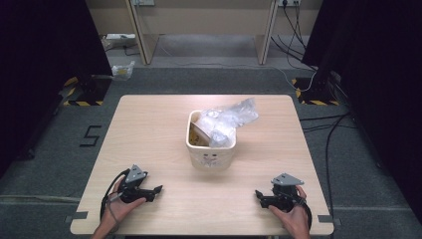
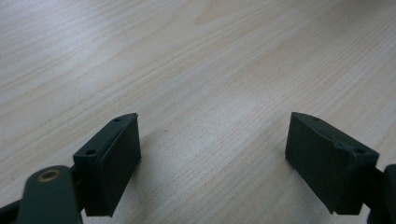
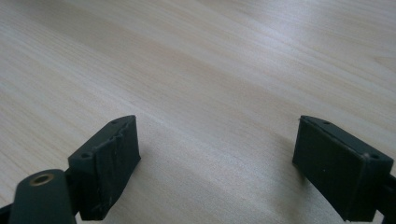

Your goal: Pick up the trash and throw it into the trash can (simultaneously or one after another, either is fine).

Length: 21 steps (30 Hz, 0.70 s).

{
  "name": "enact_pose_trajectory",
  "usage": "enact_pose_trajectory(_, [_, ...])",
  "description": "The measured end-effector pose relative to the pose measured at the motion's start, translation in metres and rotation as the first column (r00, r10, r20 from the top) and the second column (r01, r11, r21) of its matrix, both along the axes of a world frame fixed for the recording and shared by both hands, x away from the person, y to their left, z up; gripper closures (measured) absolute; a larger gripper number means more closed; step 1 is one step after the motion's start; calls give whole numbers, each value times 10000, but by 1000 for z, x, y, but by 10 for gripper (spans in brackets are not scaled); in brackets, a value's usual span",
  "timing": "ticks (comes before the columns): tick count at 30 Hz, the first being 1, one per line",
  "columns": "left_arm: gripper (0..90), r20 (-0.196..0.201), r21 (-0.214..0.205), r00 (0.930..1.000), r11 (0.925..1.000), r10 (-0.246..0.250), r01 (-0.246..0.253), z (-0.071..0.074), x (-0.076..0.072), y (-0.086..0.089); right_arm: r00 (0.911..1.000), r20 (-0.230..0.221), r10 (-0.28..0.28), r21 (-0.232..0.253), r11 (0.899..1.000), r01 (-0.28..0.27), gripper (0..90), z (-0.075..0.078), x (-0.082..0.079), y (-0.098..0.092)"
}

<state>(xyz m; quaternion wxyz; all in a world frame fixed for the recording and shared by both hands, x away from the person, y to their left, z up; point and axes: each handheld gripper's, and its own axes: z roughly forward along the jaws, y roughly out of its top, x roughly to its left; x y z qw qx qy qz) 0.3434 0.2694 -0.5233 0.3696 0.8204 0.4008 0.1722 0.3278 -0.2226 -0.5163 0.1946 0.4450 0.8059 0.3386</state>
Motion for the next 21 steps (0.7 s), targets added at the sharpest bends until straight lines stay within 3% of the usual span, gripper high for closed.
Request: enact_pose_trajectory(21, [172, 2, -1, 10000, 10000, 3, -3, 0, 0, 0, 9996, 4, -279, -6, 9996, 279, 139, 0, -2, 2])
